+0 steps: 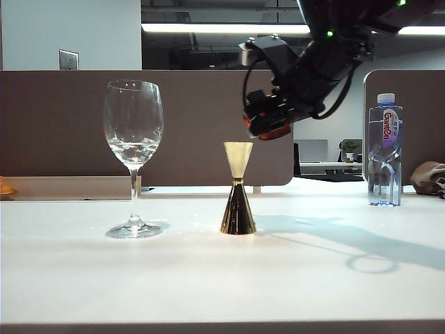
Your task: Pick up the small amber measuring cup and pour the water in it into the jigger, then pick up the jigger and pour the water in it into the wine glass.
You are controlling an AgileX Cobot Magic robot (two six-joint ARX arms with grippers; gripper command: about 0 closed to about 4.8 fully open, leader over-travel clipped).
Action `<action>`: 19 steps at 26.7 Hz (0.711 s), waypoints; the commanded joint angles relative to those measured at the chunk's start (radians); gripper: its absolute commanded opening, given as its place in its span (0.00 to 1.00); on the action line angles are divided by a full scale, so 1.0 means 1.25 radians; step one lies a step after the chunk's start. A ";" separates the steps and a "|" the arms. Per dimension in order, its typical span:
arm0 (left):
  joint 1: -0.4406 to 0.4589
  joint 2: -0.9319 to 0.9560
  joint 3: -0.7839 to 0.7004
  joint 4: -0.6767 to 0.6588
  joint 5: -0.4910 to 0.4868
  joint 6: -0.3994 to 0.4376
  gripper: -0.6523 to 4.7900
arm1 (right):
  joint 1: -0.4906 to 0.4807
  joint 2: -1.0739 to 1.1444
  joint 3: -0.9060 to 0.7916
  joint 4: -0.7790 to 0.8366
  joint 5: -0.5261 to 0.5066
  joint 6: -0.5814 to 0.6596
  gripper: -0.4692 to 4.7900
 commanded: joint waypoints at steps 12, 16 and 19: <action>0.001 0.001 0.003 0.009 0.003 0.000 0.12 | 0.036 -0.006 0.005 0.031 0.065 -0.190 0.12; 0.001 0.001 0.003 0.009 0.003 0.000 0.12 | 0.038 -0.006 0.005 0.061 0.065 -0.239 0.11; 0.001 0.001 0.003 0.010 0.003 0.000 0.12 | 0.039 -0.006 0.005 0.066 0.065 -0.275 0.11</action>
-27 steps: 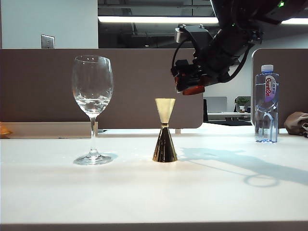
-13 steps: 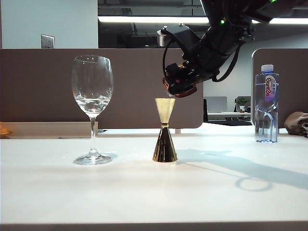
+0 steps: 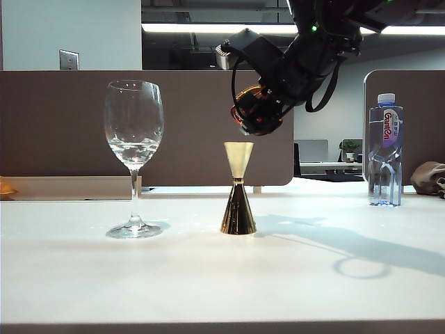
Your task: Pick up the small amber measuring cup and pour the water in it into the jigger, then pick up the jigger and pour the water in it into the wine glass.
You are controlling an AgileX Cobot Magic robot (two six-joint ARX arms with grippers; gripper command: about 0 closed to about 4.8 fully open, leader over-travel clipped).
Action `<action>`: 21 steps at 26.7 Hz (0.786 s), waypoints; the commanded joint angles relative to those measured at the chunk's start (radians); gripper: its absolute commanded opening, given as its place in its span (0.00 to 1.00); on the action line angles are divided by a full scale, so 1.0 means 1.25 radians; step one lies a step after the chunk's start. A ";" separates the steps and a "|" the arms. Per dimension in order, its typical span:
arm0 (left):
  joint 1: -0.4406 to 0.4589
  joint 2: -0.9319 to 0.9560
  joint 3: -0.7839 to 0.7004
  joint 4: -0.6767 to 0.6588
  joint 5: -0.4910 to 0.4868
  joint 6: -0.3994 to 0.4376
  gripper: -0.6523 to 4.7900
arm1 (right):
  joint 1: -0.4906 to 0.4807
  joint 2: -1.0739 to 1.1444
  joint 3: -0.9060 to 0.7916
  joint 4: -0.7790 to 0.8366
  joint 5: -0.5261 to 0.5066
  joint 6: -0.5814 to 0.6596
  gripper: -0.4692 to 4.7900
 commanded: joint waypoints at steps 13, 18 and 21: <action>0.001 0.001 0.003 0.010 0.003 0.000 0.12 | 0.009 -0.006 0.005 0.034 0.009 -0.217 0.11; 0.001 0.001 0.003 0.010 0.003 0.001 0.12 | 0.009 -0.006 0.005 0.069 0.020 -0.280 0.11; 0.001 0.001 0.003 0.010 0.003 0.001 0.12 | 0.010 -0.006 0.005 0.074 0.020 -0.302 0.11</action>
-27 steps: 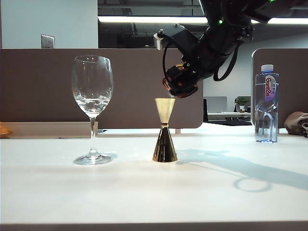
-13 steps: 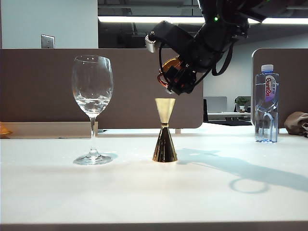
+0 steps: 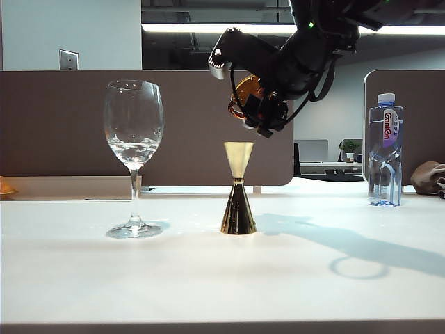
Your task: Pick up the small amber measuring cup and pour the water in it into the jigger, then pick up the jigger and pour the water in it into the wine glass.
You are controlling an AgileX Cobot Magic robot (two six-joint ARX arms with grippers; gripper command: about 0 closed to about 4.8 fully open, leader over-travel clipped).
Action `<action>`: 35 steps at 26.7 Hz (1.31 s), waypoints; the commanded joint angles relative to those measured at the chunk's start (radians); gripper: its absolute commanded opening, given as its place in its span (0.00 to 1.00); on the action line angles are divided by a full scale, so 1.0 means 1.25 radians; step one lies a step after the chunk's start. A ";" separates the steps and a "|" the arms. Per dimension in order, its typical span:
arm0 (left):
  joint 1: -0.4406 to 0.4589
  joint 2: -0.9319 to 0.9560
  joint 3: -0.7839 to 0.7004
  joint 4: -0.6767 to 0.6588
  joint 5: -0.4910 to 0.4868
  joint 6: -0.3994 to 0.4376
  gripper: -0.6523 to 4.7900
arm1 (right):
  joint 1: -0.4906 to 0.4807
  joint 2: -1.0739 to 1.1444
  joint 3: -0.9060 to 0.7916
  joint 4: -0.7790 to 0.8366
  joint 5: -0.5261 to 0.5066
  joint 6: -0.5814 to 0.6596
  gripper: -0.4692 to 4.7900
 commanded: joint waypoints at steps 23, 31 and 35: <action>0.001 0.001 0.003 0.010 0.003 0.000 0.12 | 0.017 -0.006 0.005 0.067 0.005 -0.191 0.11; 0.001 0.001 0.003 0.010 0.003 0.000 0.12 | 0.018 -0.006 0.005 0.132 0.002 -0.271 0.11; 0.001 0.001 0.003 0.010 0.003 0.000 0.12 | 0.018 -0.006 0.005 0.146 -0.005 -0.319 0.11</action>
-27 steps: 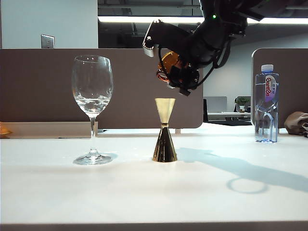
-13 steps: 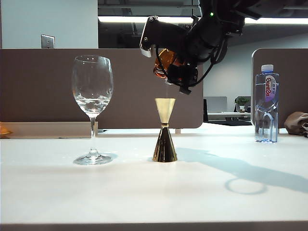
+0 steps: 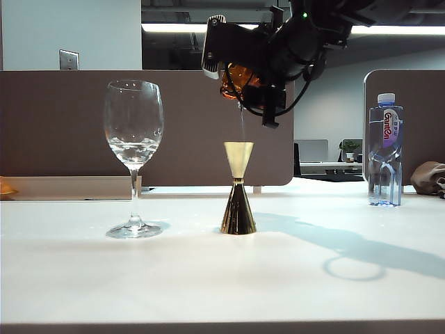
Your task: Pick up the small amber measuring cup and pour the water in it into the jigger, then pick up the jigger and pour the water in it into the wine glass.
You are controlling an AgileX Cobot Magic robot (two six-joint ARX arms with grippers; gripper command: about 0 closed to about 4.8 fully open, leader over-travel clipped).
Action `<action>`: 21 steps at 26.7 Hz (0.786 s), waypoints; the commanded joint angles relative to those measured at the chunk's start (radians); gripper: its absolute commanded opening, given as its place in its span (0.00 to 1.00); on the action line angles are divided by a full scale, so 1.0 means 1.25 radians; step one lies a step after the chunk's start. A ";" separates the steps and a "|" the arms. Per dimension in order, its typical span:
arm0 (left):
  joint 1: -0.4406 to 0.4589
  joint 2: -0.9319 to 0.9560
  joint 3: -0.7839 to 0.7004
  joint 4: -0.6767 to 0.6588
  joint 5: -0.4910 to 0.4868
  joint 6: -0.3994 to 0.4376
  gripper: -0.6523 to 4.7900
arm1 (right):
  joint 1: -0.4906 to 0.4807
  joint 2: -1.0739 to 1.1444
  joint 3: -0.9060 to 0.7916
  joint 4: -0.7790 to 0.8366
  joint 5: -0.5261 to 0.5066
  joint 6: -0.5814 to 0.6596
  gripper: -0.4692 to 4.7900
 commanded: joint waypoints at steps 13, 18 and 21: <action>0.001 0.001 0.003 0.010 0.003 0.000 0.12 | 0.003 -0.005 0.005 0.056 -0.042 -0.079 0.11; 0.001 0.001 0.003 0.010 0.003 0.000 0.12 | 0.003 -0.005 0.005 0.076 -0.055 -0.080 0.11; 0.001 0.001 0.003 0.010 0.003 0.000 0.12 | 0.003 -0.005 0.005 0.089 -0.059 -0.080 0.11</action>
